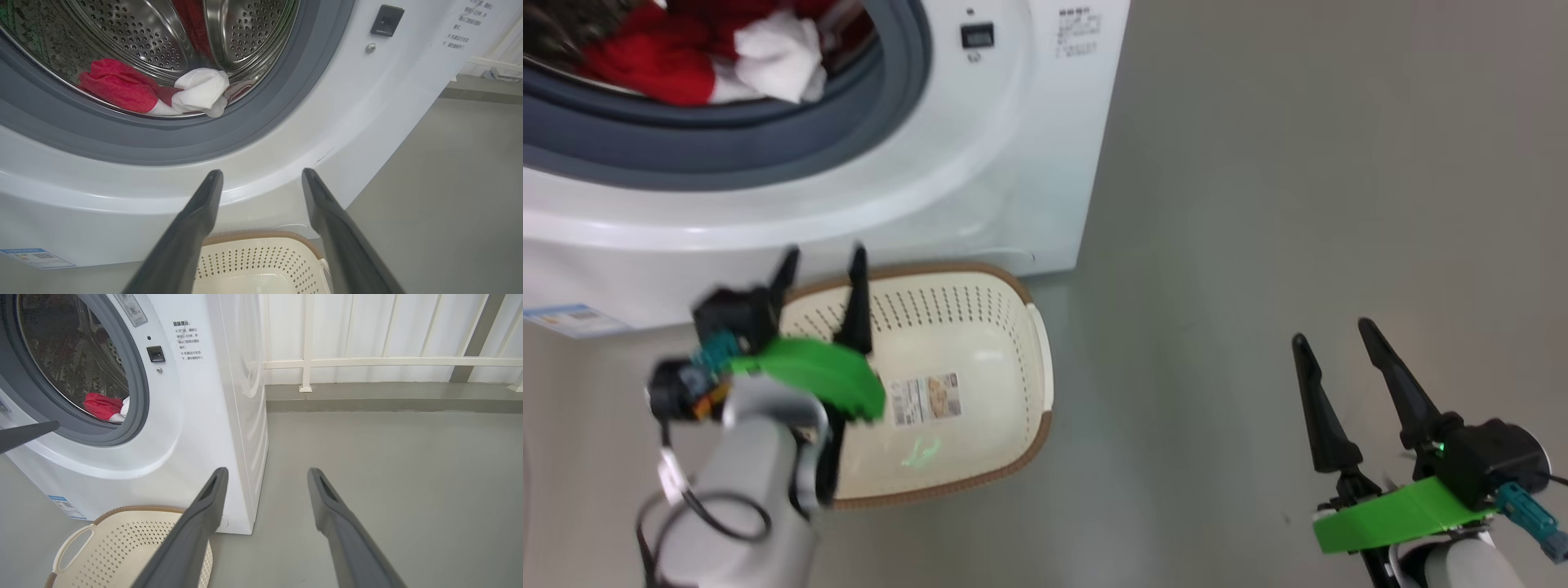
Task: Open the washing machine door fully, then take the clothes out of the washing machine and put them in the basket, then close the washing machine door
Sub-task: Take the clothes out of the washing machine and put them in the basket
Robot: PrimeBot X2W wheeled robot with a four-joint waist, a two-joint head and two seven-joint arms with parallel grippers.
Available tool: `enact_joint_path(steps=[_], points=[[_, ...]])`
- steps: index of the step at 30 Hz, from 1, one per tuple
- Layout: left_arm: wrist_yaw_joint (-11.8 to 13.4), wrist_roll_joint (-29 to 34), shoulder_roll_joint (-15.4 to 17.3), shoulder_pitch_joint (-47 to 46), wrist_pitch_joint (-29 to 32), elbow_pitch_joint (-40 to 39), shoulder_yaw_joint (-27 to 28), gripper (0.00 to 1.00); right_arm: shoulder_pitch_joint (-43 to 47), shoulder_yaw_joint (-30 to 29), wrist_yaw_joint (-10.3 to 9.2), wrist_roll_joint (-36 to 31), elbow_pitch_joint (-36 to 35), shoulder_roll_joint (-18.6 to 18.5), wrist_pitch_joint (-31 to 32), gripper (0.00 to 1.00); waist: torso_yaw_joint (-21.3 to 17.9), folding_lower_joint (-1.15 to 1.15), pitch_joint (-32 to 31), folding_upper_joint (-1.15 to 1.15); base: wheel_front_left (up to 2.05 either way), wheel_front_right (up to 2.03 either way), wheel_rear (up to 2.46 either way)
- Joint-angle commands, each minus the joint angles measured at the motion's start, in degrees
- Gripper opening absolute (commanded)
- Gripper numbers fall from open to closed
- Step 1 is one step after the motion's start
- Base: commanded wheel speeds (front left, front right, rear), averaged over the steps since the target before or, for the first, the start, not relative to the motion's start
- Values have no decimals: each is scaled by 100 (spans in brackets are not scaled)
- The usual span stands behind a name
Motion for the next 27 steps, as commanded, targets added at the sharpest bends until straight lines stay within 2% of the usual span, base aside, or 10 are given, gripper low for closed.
enact_joint_path(steps=[1,7,14,27], points=[[-32,-61,170,-376,-151,30,233,100,-179,194,19,14,-174,-65,-37,100,-184,0,461,0,0,0,0],[-90,-103,329,-1328,-377,500,377,100,-403,351,19,121,-242,-65,-37,100,-266,0,808,0,0,0,0],[-197,-205,563,-2376,-341,852,510,100,-636,577,19,247,-277,-65,-37,100,-457,0,1188,0,0,0,0],[-266,-409,1363,-4000,150,1724,817,100,-1102,993,19,654,-231,-65,-37,100,-1162,0,1787,0,0,0,0]])
